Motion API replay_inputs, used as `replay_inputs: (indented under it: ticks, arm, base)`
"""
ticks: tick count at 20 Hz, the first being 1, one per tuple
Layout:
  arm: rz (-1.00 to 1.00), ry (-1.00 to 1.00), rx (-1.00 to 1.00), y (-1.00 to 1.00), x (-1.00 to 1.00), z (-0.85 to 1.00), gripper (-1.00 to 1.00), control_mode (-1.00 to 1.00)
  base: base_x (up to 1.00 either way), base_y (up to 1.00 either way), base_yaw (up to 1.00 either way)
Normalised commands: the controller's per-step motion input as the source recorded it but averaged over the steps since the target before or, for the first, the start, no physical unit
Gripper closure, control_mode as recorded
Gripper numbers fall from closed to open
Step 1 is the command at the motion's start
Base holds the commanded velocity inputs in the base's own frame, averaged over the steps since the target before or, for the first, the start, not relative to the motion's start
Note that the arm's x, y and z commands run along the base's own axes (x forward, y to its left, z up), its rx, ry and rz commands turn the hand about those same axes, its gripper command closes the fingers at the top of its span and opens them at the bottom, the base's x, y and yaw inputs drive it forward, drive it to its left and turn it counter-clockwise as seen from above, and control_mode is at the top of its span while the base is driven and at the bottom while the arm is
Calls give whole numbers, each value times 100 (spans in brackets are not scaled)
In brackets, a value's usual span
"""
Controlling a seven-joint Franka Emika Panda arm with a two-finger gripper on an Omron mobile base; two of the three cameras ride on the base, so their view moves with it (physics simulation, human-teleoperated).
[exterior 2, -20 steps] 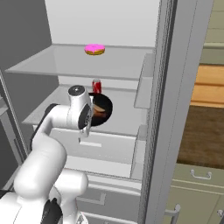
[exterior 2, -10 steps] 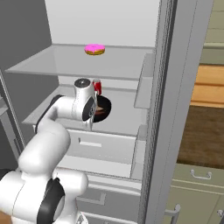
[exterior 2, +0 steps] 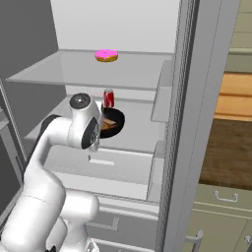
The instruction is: Pick the chicken drumstick and sweet potato from their plates and place them in the bowl. Then put the bowl in the fridge.
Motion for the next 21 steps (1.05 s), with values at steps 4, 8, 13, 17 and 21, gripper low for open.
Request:
replay_inputs:
  ticks: [4,8,13,17,21]
  arm:
    - [-17,10,4,24,-100,99,-100,-100]
    - [-32,16,19,9,-100,65,-100,-100]
    - [-53,6,26,14,-100,45,-100,-100]
    - [-55,0,21,18,-97,44,-100,-100]
    - [-42,0,25,-2,-87,67,-100,-100]
  base:
    - [0,0,0]
    - [0,0,0]
    - [0,0,0]
    - [0,0,0]
    - [0,0,0]
